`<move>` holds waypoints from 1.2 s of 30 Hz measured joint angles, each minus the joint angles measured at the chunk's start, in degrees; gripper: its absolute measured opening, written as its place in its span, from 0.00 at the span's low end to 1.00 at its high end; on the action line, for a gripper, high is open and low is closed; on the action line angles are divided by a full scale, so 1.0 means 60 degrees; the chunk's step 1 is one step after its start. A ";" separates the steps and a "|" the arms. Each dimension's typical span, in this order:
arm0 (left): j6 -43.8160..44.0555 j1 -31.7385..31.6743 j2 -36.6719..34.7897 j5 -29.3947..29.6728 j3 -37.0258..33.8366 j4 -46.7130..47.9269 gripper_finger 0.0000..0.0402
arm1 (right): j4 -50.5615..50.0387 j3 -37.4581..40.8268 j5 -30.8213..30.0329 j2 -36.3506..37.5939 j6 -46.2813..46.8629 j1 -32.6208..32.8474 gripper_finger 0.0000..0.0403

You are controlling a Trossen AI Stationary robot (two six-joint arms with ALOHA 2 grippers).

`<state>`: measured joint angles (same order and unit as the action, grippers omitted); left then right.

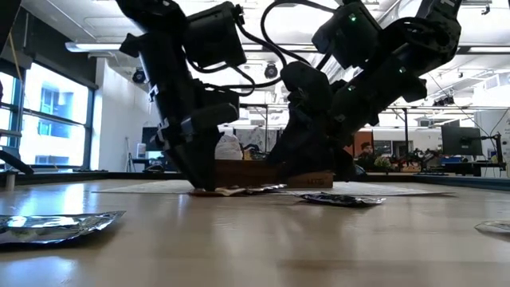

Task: Pick & Place Tea
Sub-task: Put the yellow tea bag into the middle section of the wooden organizer

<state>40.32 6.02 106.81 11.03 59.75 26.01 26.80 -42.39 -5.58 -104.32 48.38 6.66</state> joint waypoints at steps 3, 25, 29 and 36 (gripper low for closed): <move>0.0036 0.0000 0.0007 -0.0003 -0.0003 0.0002 0.15 | 0.0013 0.0000 -0.0008 -0.0002 -0.0004 0.0000 0.32; 0.2383 0.0640 -0.1982 0.3792 -0.0083 -0.0186 0.01 | 0.2728 0.0004 -0.0437 -0.0002 -0.0364 -0.1471 0.32; 0.2362 0.0627 -0.1984 0.4252 -0.0084 -0.0692 0.01 | 0.2827 0.0004 0.0450 -0.0002 -0.0335 -0.1942 0.32; 0.2329 0.0616 -0.1986 0.5035 -0.0084 -0.1300 0.01 | 0.3011 0.0004 0.0443 -0.0002 -0.0732 -0.1989 0.32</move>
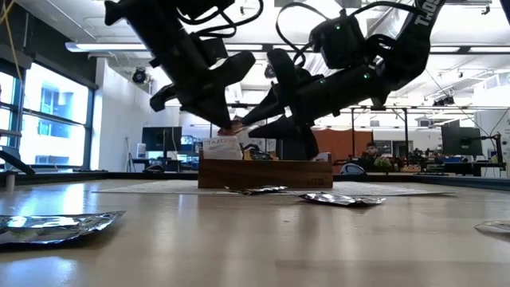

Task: Pick & Place Tea
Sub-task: Put the yellow tea bag into the middle section of the wooden organizer

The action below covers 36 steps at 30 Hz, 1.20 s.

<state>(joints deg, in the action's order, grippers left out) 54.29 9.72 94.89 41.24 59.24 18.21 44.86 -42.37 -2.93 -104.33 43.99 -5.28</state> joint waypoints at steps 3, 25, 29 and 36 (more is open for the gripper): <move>-0.0079 0.0004 -0.0004 -0.0044 0.0015 -0.0252 0.01 | 0.0014 0.0000 -0.0080 0.0000 -0.0455 -0.0014 0.28; -0.0876 -0.0270 -0.0014 -0.0843 0.0015 0.0015 0.26 | -0.0979 0.0011 0.0078 0.0079 -0.2975 -0.0325 0.02; -0.1076 -0.0245 -0.0204 -0.1113 0.0015 0.0211 0.29 | -0.1513 0.0011 0.0825 0.0785 -0.4094 -0.1037 0.01; -0.1114 -0.0239 -0.1088 -0.1806 -0.0001 0.1213 0.29 | -0.3643 0.0000 0.1353 0.2041 -0.6490 -0.2262 0.01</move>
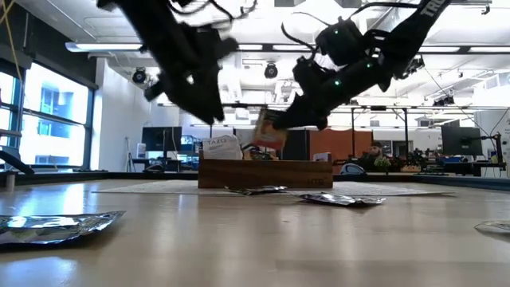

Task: Pick & Place Tea
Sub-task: Put the yellow tea bag into the middle section of the wooden organizer

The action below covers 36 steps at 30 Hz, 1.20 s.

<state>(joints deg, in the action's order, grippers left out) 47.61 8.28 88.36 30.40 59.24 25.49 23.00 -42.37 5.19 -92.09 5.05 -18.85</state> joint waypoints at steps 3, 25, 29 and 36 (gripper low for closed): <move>0.0002 -0.0001 -0.0642 0.0176 0.0025 0.0681 0.29 | -0.0232 0.0000 0.0383 -0.0142 -0.0414 -0.0321 0.01; 0.0034 -0.0001 -0.1345 0.0860 0.0019 0.1512 0.29 | -0.1595 -0.1603 0.1167 -0.1835 -0.3109 -0.0449 0.03; 0.0034 -0.0001 -0.1345 0.0830 0.0019 0.1568 0.29 | -0.1770 -0.1868 0.0553 -0.1910 -0.3415 -0.0344 0.09; 0.0042 -0.0001 -0.1345 0.0913 0.0019 0.1844 0.29 | -0.2521 -0.2356 0.0288 -0.1910 -0.3422 -0.0331 0.22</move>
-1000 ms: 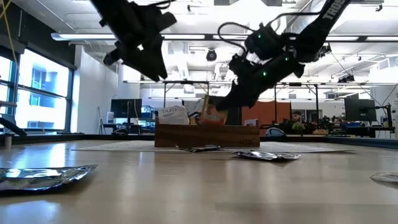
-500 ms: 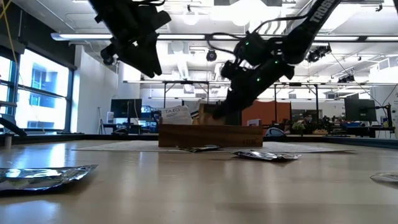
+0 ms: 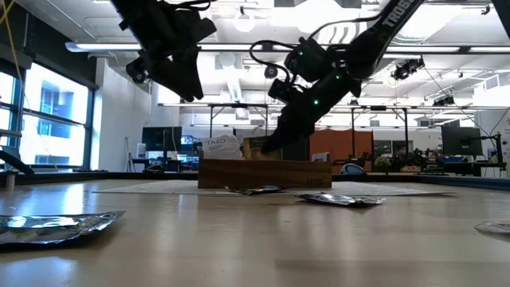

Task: Pick & Place Tea
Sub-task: Put the yellow tea bag into the middle section of the wooden organizer, then adjust the wooden organizer

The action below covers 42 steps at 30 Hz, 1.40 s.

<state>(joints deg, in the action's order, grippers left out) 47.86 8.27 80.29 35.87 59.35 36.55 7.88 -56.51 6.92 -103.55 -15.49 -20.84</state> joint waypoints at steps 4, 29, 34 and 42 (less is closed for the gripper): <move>0.0066 0.0000 0.0004 -0.0066 0.0000 -0.0003 0.29 | -0.1091 -0.0356 -0.0480 0.0085 0.0002 0.0025 0.26; -0.0685 -0.0600 0.3397 -0.2596 -0.0004 -0.2676 0.29 | -0.1682 -0.0574 -0.2233 0.1574 -0.0008 0.0784 0.27; -0.0687 -0.1202 0.3687 -0.2594 -0.0018 -0.2306 0.29 | -0.2179 -0.0580 -0.2069 0.2455 0.0060 0.0853 0.27; -0.0936 -0.1789 0.3665 -0.2400 0.0000 -0.1741 0.29 | -0.3301 -0.0576 -0.1241 0.3282 0.0416 0.1140 0.27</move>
<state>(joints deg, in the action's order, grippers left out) 42.24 -2.46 102.28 21.48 59.35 26.11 -11.93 -59.96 -0.53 -83.85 -12.99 -14.00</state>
